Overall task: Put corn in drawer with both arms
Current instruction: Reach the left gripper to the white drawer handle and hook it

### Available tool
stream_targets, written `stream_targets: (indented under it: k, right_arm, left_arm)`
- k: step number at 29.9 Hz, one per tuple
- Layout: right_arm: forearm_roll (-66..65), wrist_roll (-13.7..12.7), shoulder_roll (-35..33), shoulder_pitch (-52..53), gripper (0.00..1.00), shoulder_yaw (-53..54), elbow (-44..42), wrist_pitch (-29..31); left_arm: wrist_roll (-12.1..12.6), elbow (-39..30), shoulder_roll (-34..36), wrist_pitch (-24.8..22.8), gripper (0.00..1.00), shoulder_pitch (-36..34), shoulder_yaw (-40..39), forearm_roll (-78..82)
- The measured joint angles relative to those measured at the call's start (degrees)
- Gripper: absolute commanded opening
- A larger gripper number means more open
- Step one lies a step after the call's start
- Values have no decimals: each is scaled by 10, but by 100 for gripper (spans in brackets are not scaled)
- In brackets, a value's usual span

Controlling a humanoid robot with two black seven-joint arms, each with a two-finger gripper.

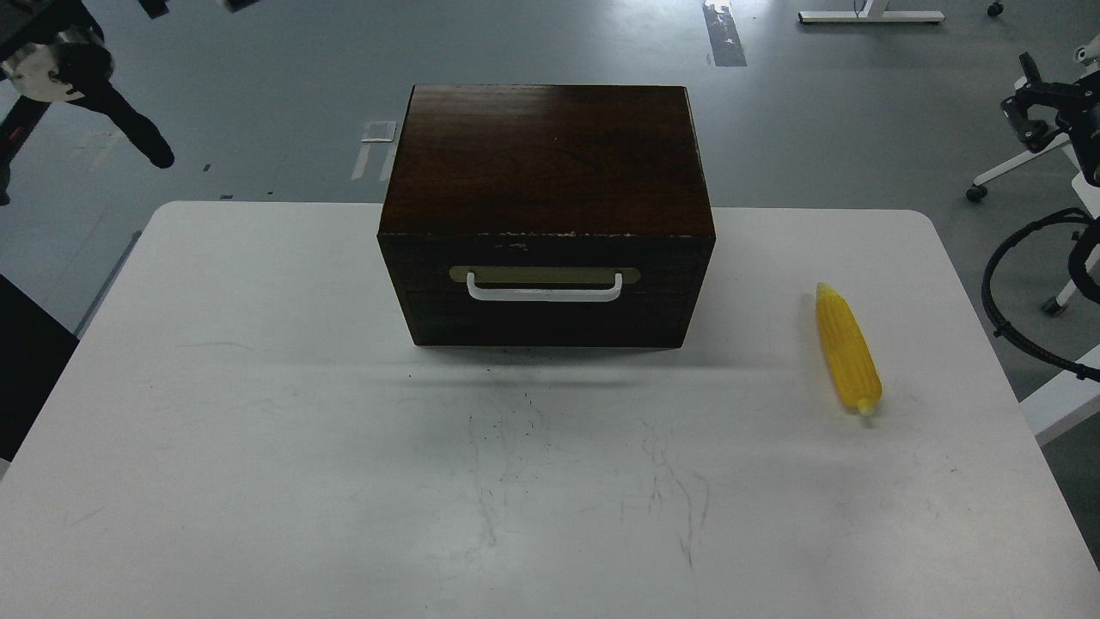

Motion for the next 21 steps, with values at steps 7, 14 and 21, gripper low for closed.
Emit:
stream_targets:
  k: [7, 14, 21]
  right_arm:
    - [0, 0, -9, -2, 100, 0, -1, 0]
    - [0, 0, -14, -4, 100, 0, -1, 0]
    - [1, 0, -14, -5, 100, 1, -1, 0]
  left_arm:
    - [-13, -114, -28, 0, 85, 17, 10, 302]
    - [-12, -161, -72, 0, 85, 11, 71, 544]
    - [-13, -167, -108, 0, 85, -2, 171, 640]
